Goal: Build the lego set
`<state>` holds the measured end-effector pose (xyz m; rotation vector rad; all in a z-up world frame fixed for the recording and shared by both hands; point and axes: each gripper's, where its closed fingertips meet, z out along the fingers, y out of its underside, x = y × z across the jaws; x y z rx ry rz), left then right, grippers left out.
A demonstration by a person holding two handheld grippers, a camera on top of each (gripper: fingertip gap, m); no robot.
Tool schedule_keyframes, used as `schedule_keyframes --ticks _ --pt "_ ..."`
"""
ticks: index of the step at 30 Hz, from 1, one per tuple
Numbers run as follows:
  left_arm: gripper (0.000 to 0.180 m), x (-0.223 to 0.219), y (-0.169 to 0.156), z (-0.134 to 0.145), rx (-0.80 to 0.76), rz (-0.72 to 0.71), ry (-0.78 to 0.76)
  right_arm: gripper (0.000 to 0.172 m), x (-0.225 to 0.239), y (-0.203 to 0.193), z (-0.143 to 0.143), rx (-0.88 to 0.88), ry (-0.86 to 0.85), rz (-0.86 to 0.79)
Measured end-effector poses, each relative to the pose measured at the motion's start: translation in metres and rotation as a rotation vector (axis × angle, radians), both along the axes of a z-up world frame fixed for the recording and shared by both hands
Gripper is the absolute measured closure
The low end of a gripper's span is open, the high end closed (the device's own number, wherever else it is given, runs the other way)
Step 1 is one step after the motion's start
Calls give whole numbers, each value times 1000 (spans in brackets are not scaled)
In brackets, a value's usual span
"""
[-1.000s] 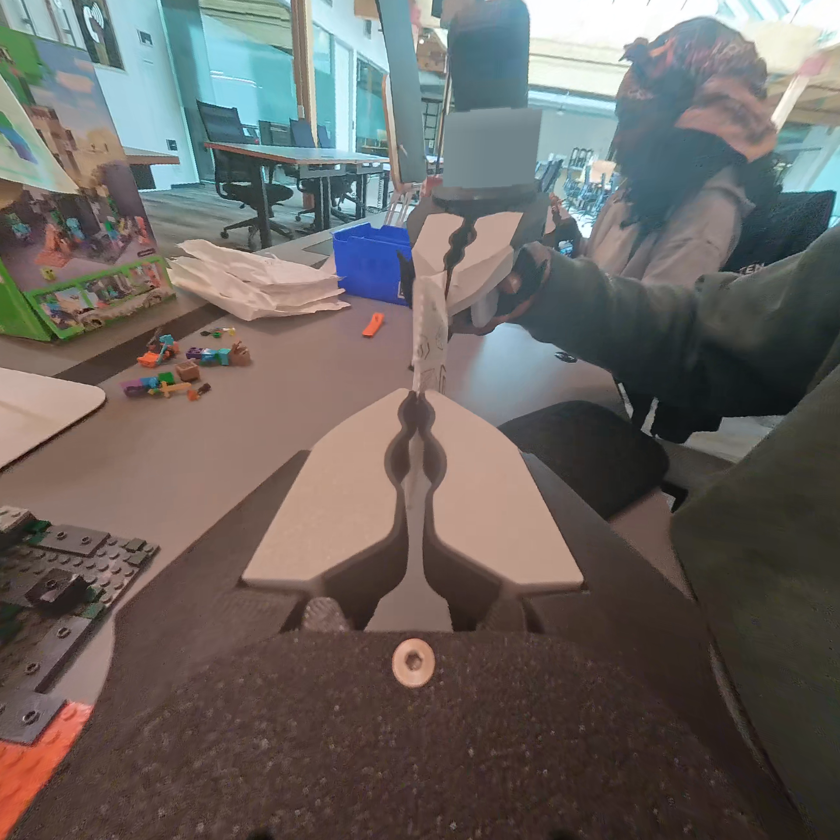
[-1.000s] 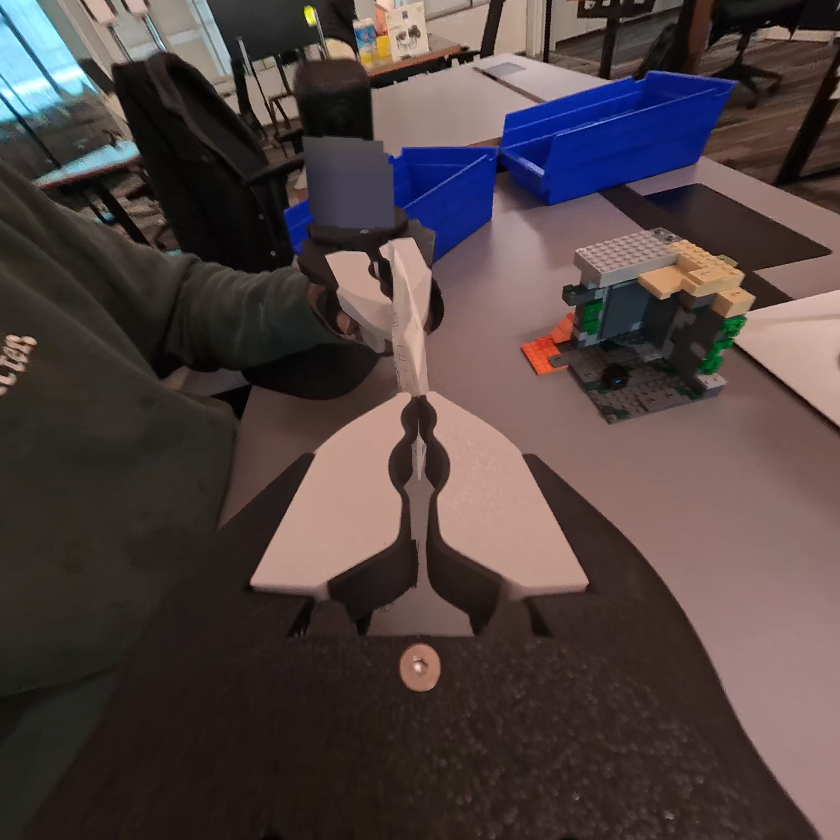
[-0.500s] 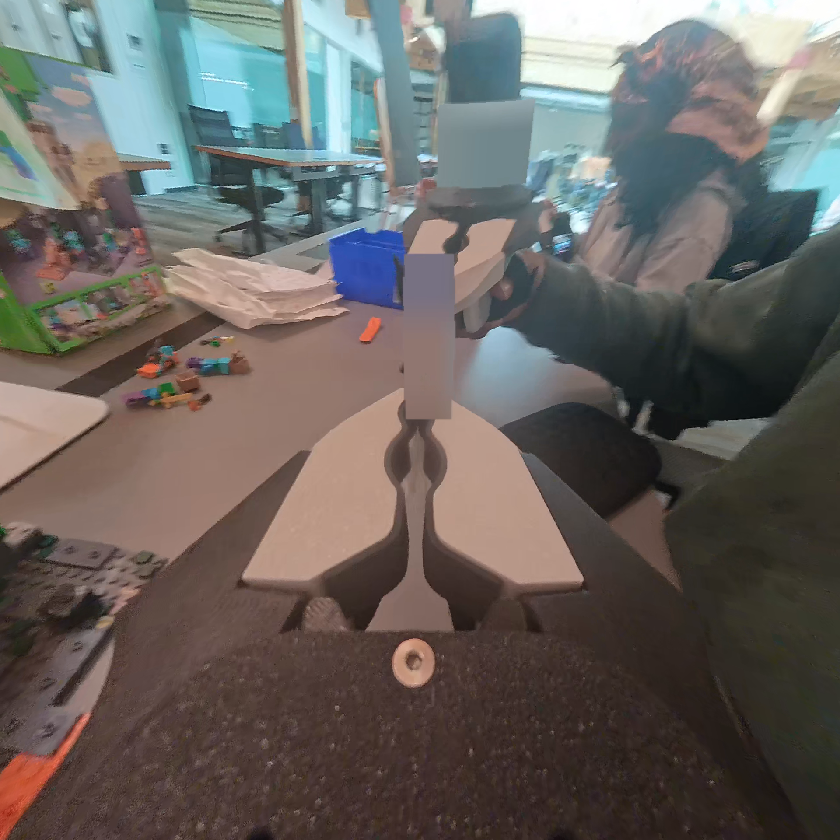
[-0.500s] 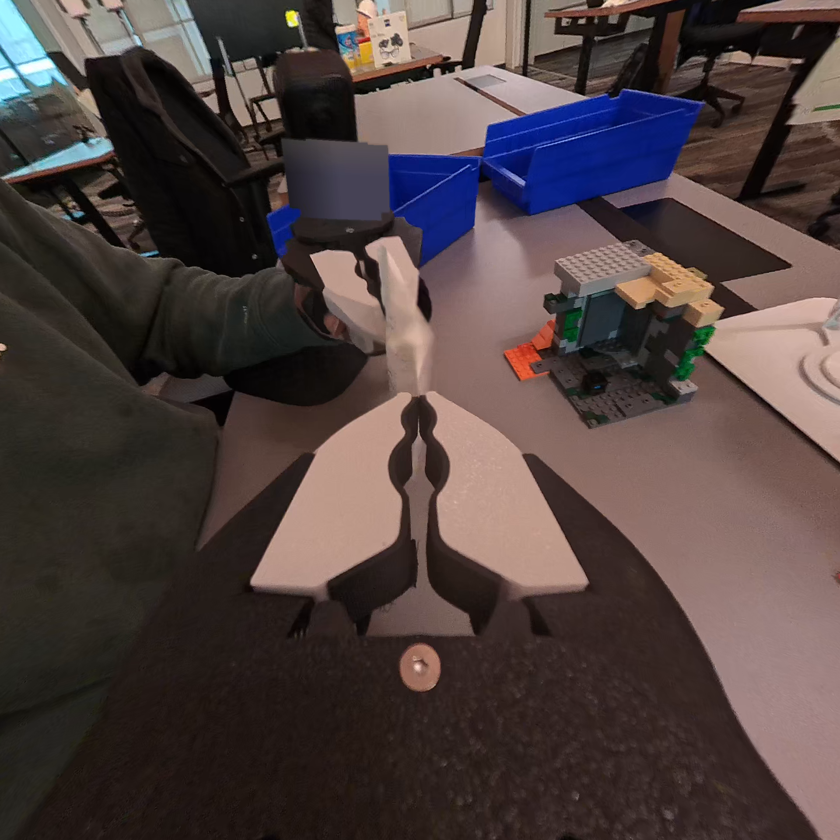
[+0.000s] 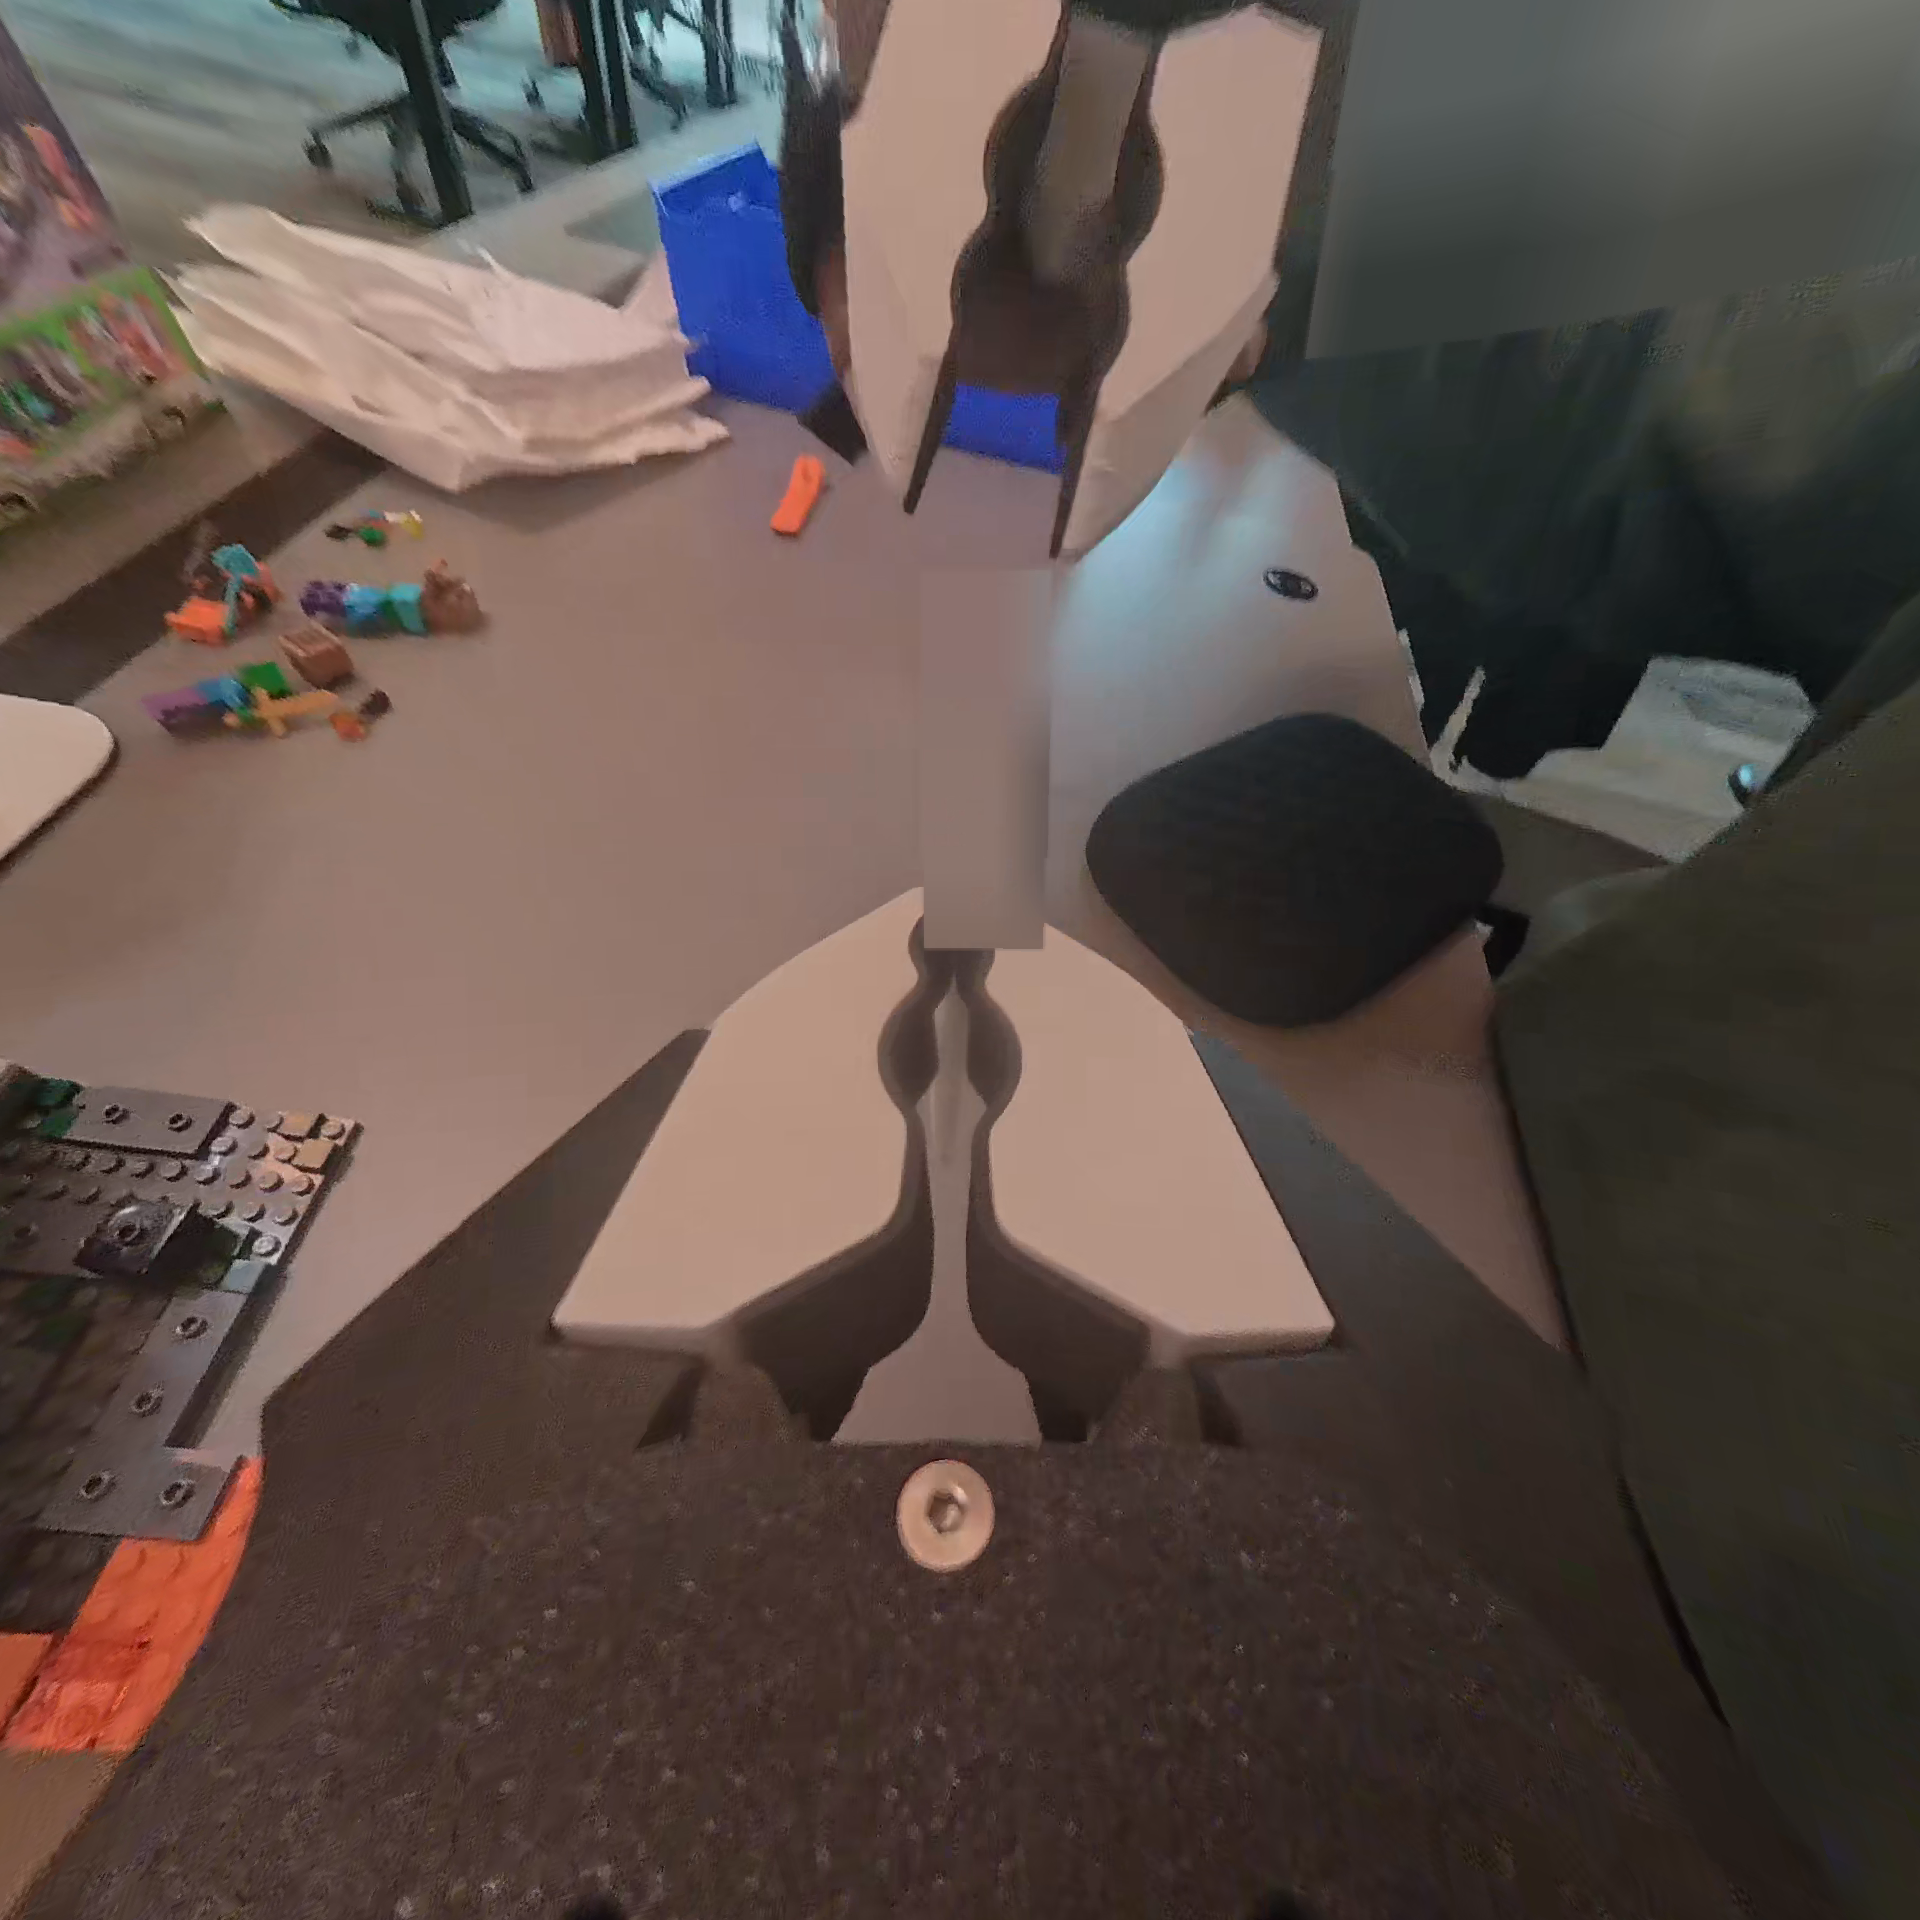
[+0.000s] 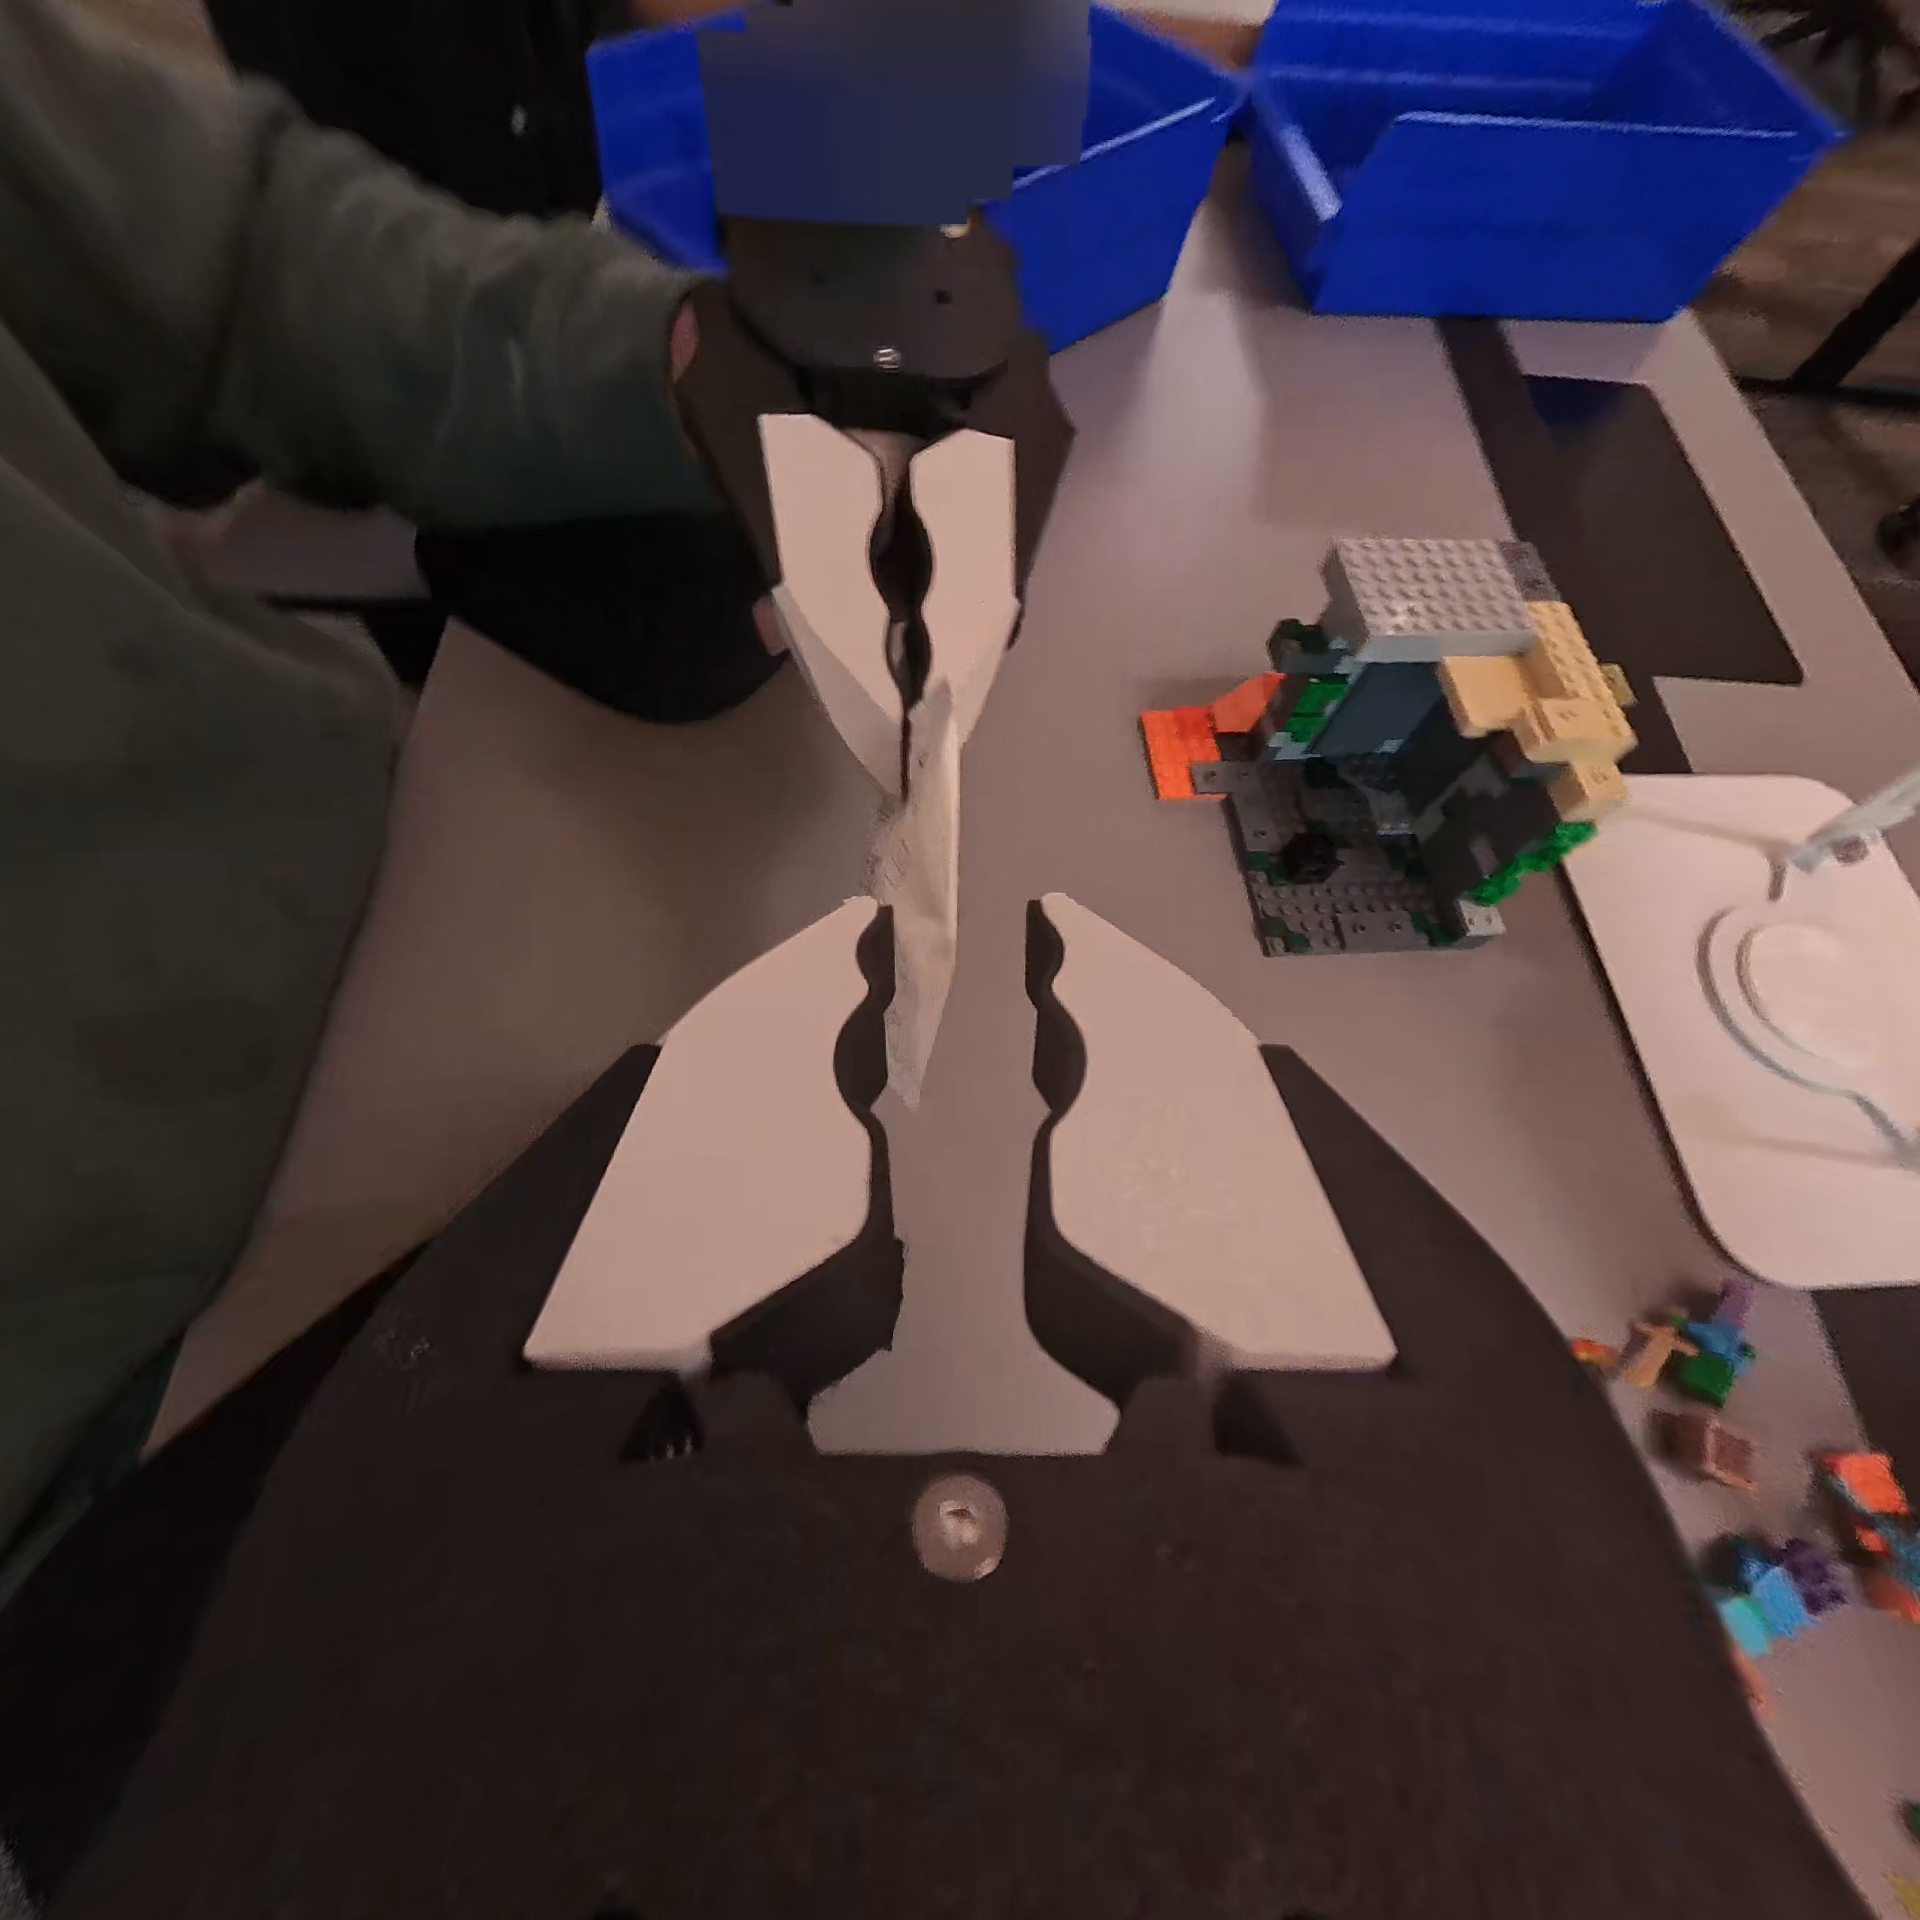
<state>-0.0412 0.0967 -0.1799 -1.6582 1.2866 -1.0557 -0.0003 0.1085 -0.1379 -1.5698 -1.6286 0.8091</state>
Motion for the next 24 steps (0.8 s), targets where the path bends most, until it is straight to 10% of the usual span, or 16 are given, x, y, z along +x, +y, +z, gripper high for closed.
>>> schedule_keyframes --ticks 10,15,24 --pt "180 8 -12 -11 -2 -98 194 145 -33 -15 -21 95 -292 172" --pt "180 7 -16 -14 1 -110 214 172 -34 -20 -28 72 -309 194" --pt "170 9 -17 0 26 -91 117 172 -38 -25 -25 -15 -242 186"
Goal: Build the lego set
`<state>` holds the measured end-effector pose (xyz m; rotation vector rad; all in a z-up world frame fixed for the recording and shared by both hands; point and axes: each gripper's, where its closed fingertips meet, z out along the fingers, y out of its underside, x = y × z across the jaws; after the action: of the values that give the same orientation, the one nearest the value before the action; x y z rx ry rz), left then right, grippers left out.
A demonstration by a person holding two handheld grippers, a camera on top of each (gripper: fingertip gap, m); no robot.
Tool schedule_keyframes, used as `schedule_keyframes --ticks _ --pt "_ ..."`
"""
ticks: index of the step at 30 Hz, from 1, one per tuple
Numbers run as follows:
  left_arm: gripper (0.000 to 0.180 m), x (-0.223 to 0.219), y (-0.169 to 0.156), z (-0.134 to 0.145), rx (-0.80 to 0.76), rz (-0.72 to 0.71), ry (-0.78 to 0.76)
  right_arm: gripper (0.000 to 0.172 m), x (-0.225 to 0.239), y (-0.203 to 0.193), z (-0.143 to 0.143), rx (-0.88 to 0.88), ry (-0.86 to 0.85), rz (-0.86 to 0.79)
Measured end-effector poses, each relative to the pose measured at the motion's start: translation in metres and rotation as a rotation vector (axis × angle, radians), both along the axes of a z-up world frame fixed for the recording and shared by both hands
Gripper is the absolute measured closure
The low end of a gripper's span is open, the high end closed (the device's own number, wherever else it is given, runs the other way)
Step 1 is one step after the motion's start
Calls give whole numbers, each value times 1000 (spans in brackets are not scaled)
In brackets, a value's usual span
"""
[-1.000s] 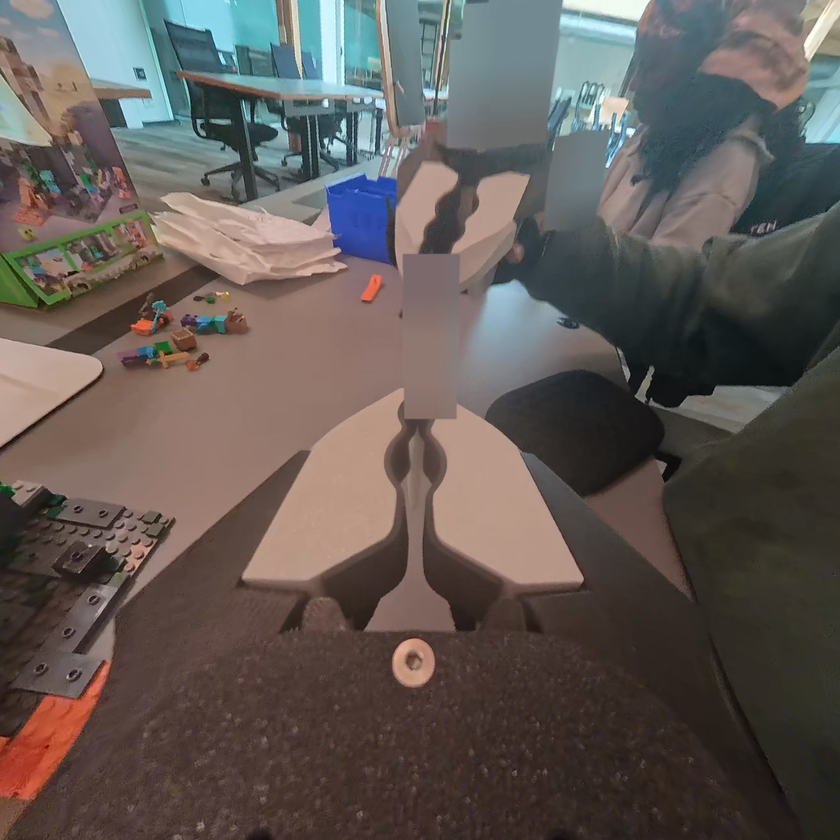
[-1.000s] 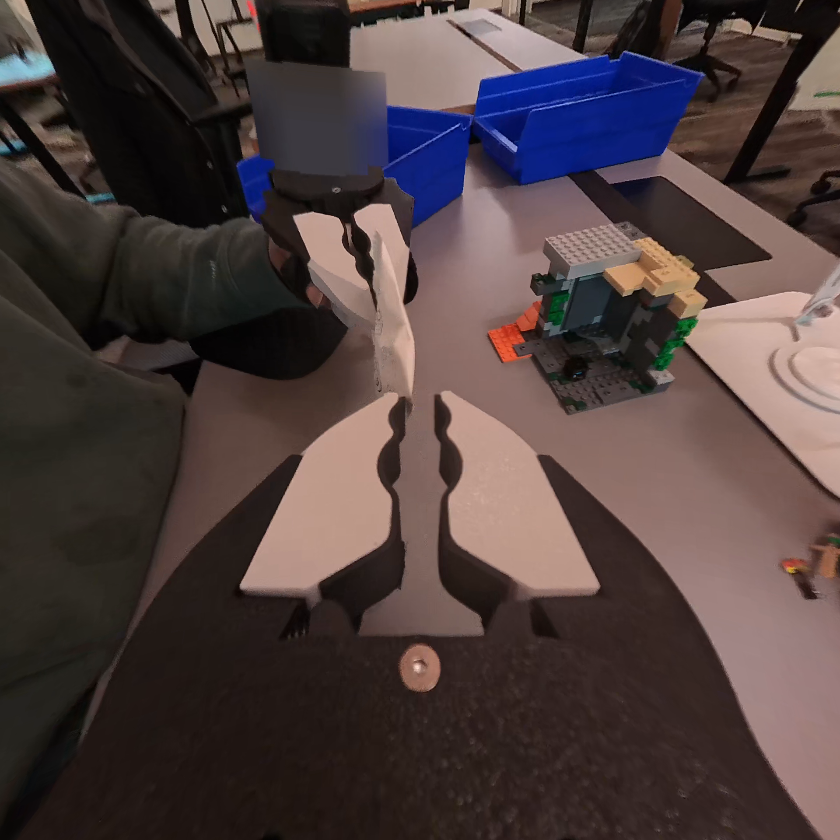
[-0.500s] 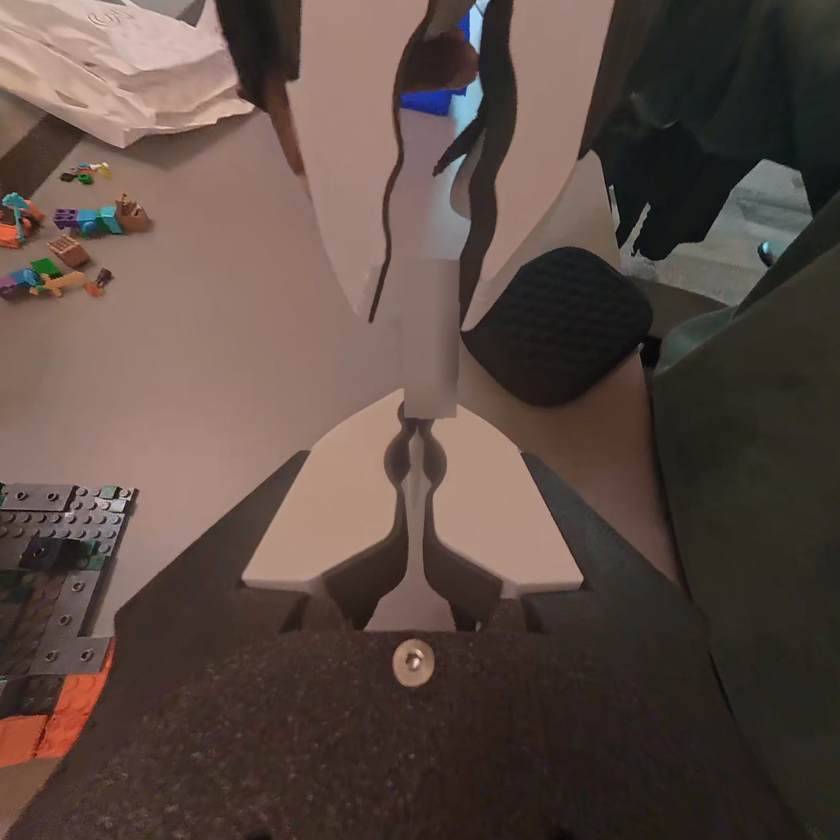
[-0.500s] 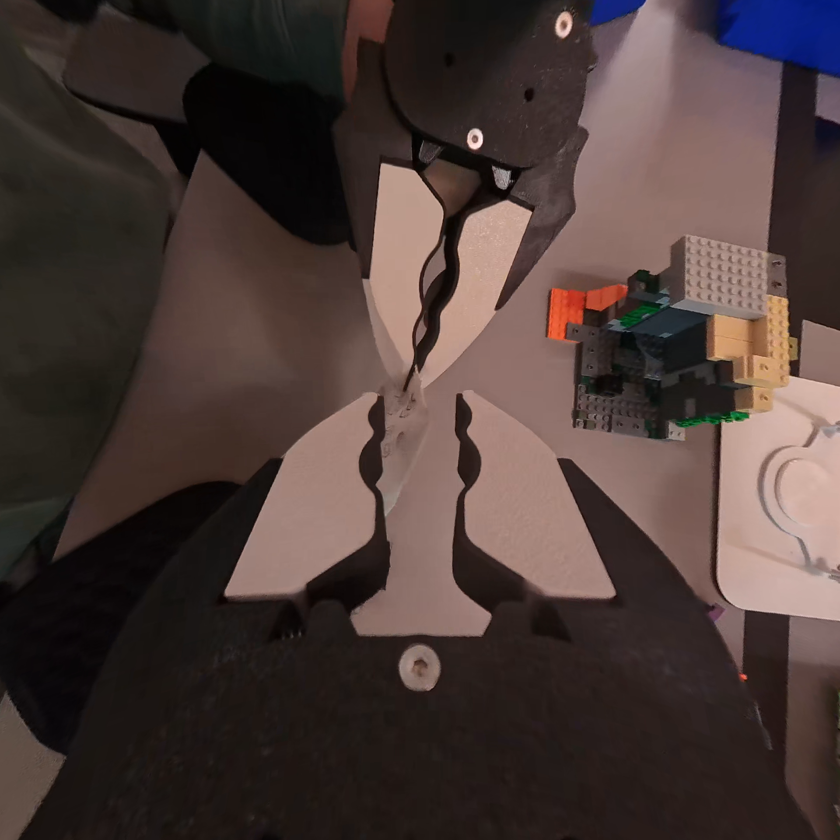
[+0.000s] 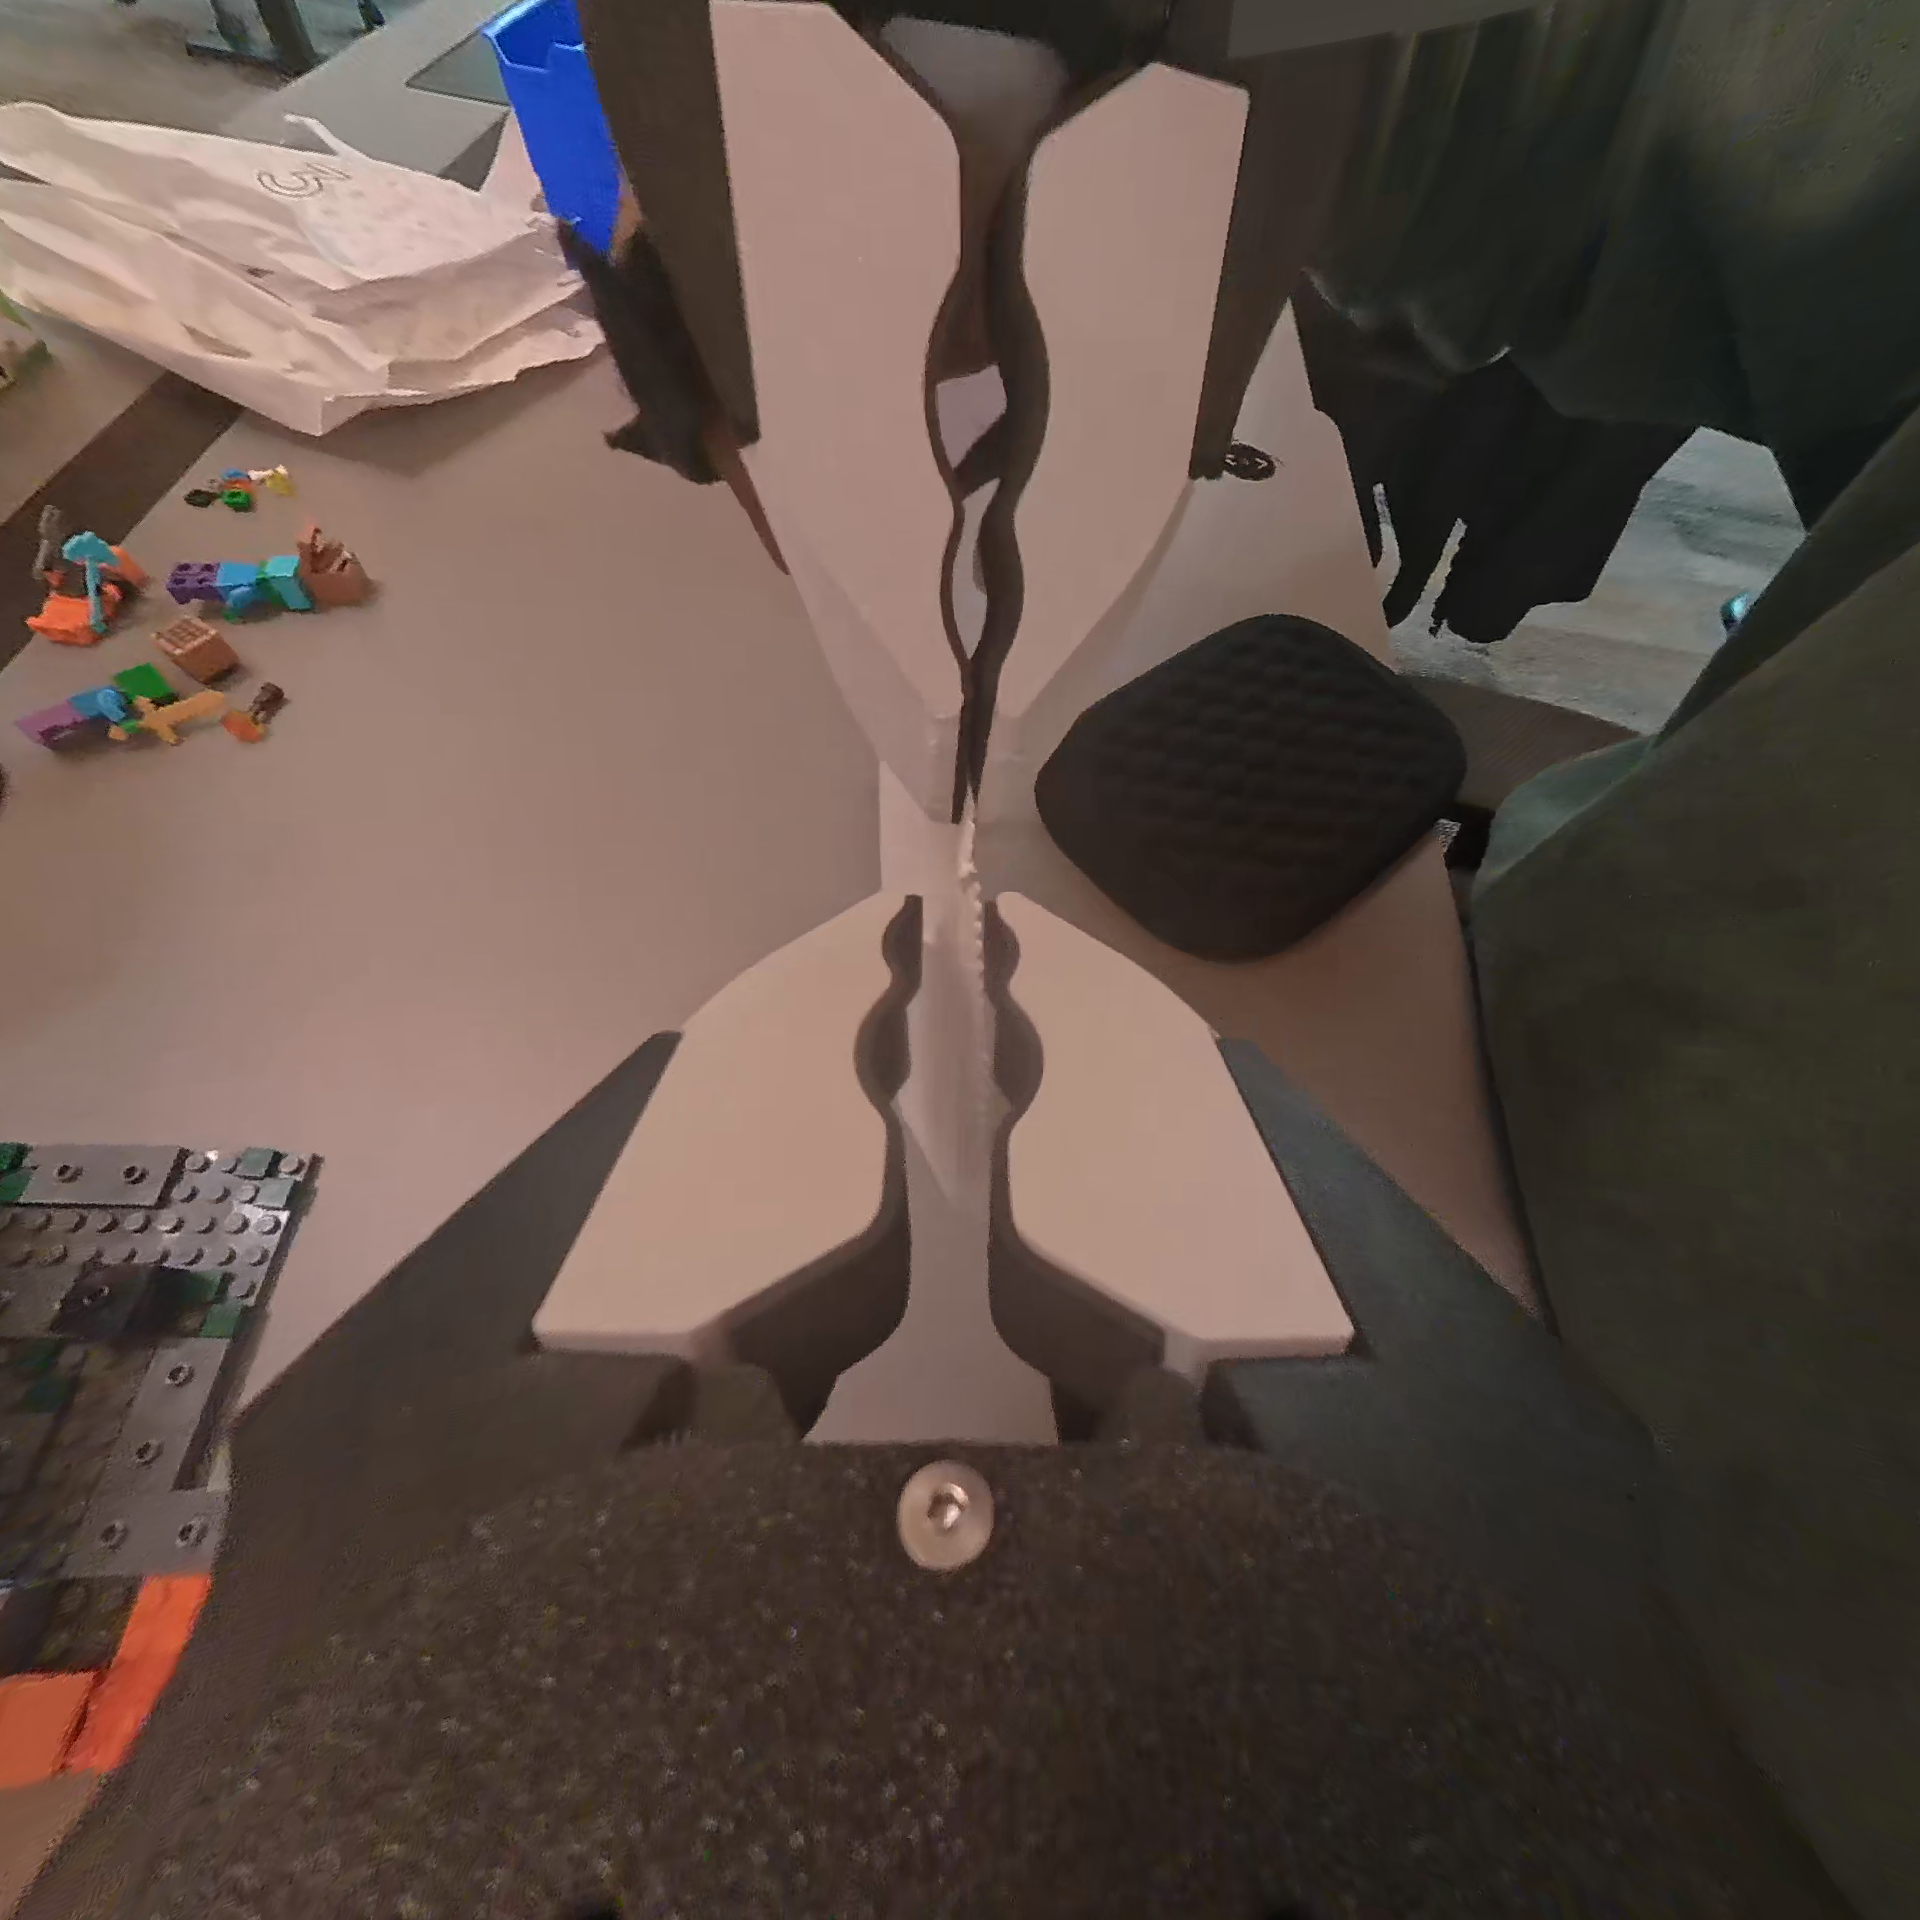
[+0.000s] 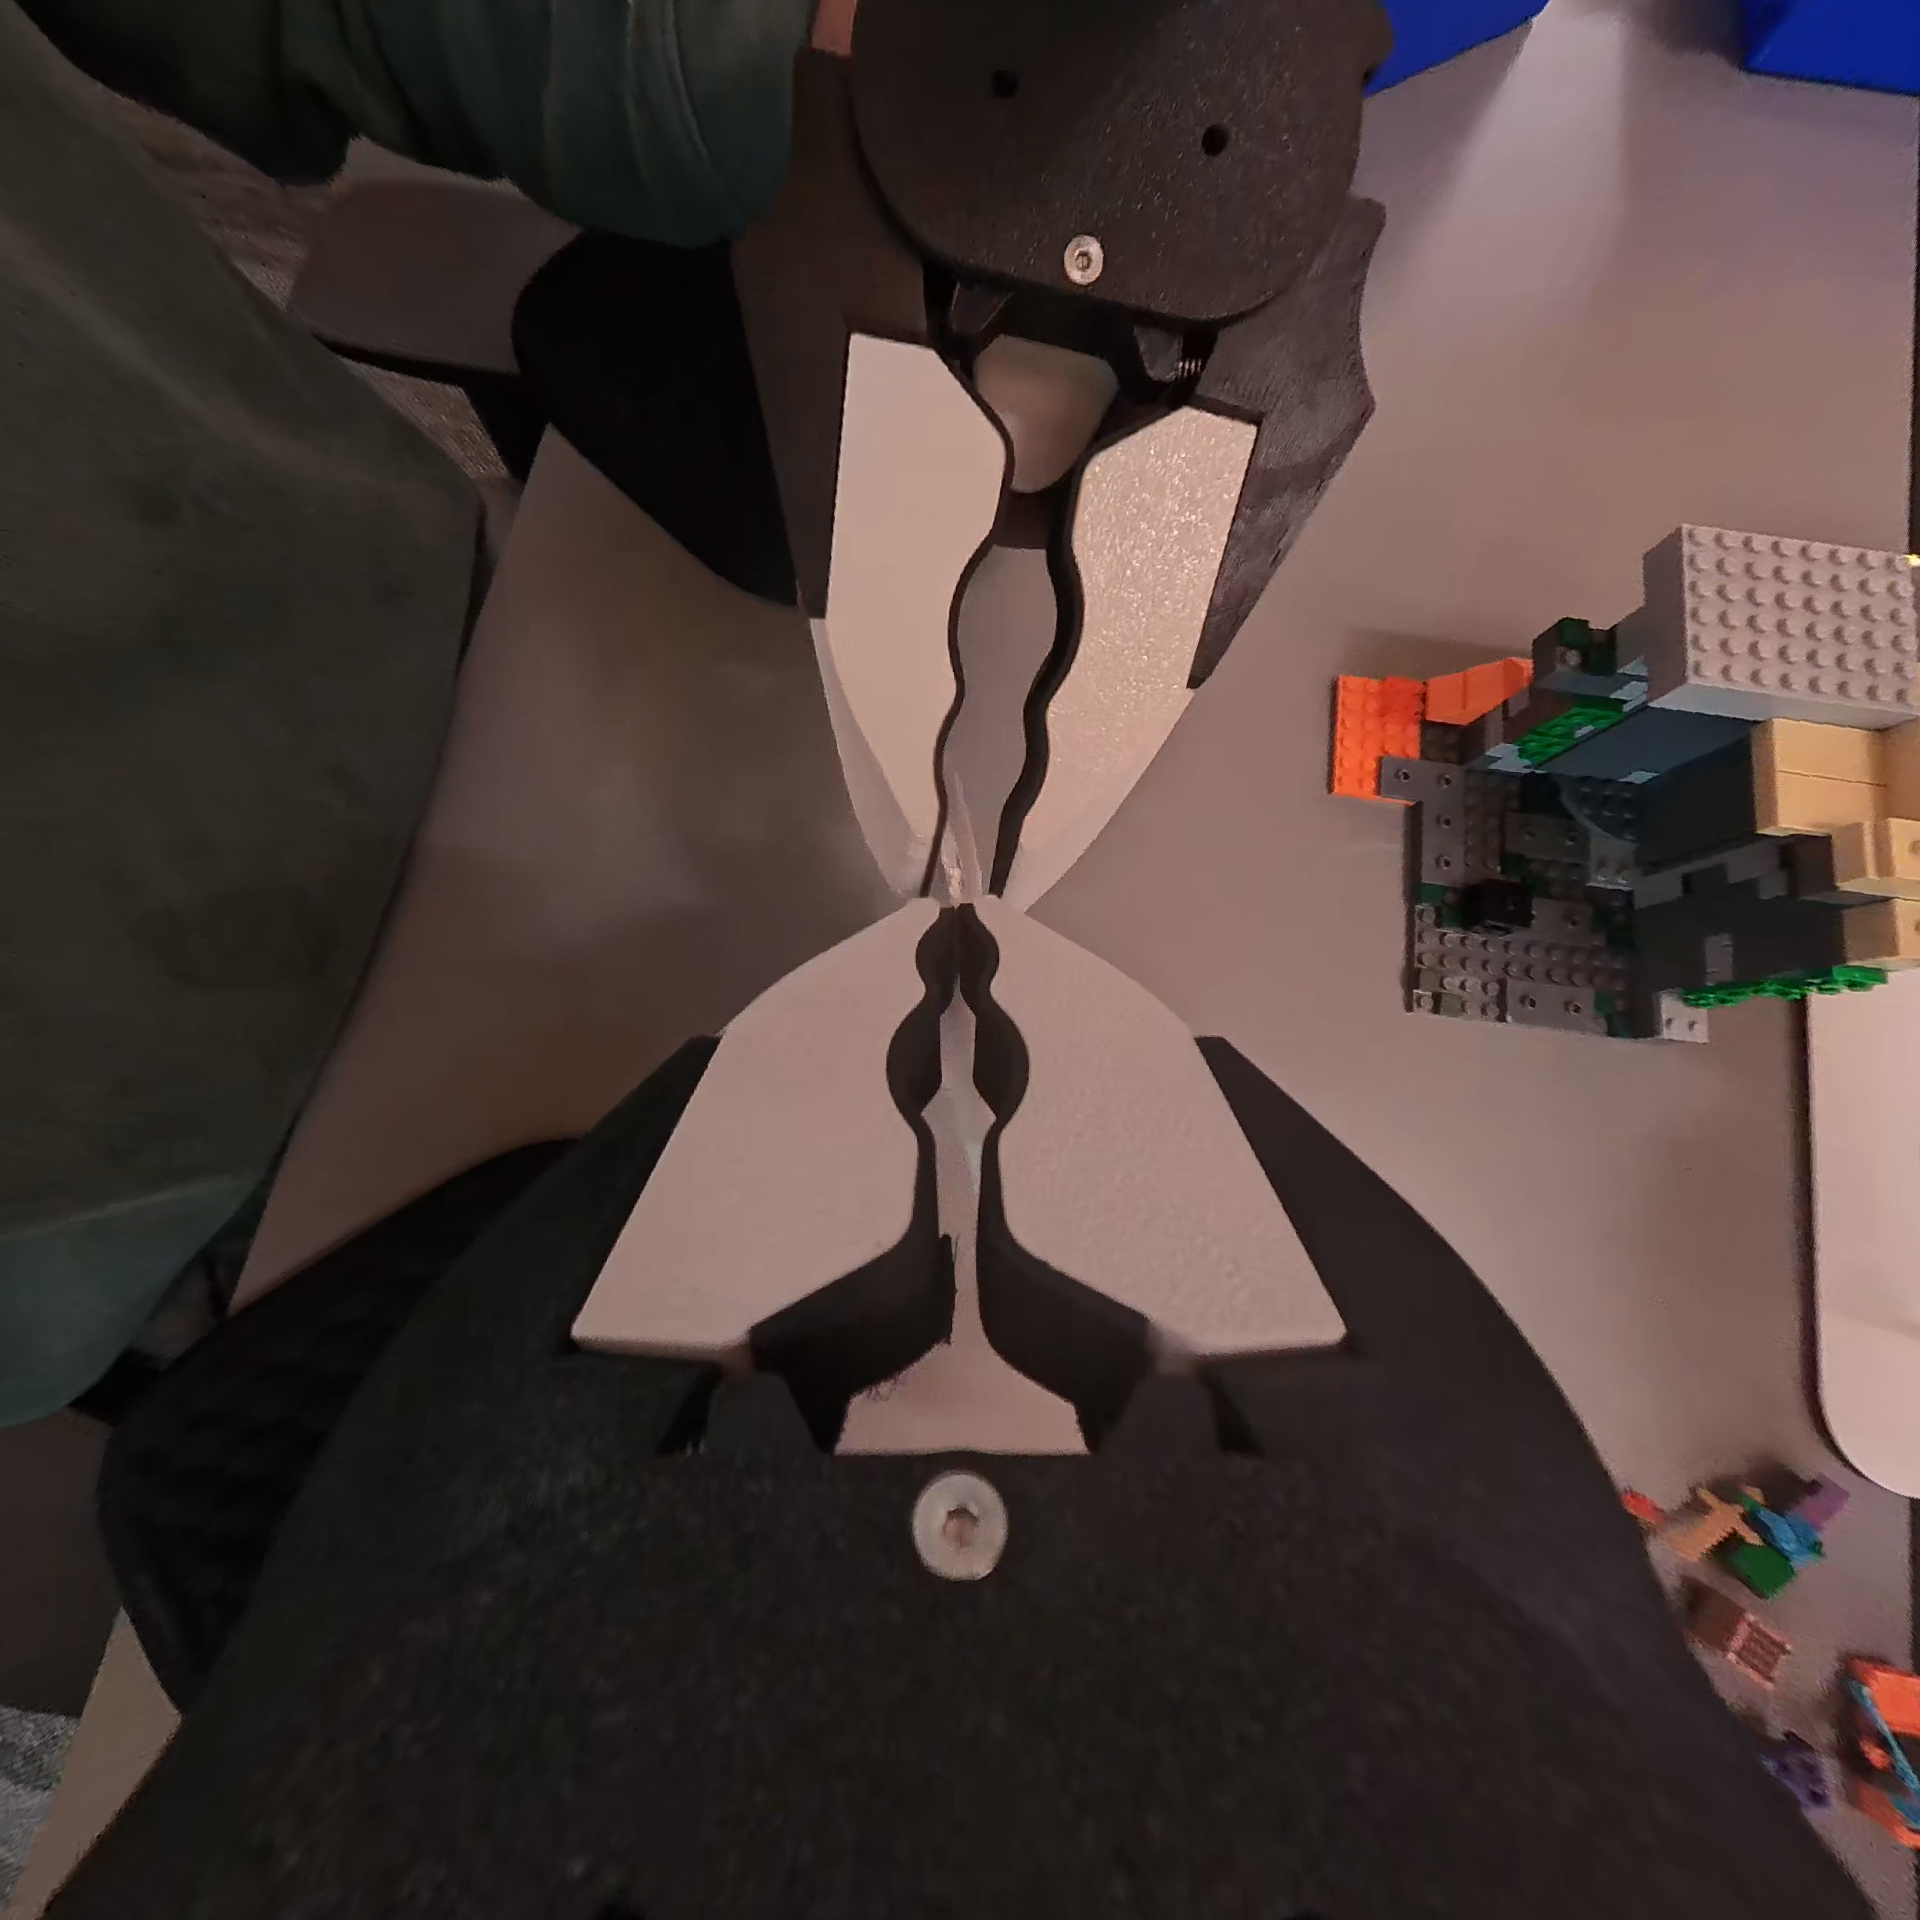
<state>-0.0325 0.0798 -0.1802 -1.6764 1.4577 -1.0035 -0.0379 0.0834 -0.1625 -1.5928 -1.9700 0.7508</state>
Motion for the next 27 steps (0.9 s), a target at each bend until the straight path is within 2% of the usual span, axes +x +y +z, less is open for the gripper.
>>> schedule_keyframes --ticks 3,6,16,27 --pt "179 3 -2 2 1 -13 -11 172 -1 0 3 -16 10 -1" --pt "180 3 -4 5 -7 -33 -26 172 -1 -1 6 -14 17 10" --pt "180 -1 -33 22 -274 -212 -111 172 -2 -27 21 203 127 252" --pt "180 -2 -70 27 -559 -422 -161 172 -1 -63 23 345 178 367"
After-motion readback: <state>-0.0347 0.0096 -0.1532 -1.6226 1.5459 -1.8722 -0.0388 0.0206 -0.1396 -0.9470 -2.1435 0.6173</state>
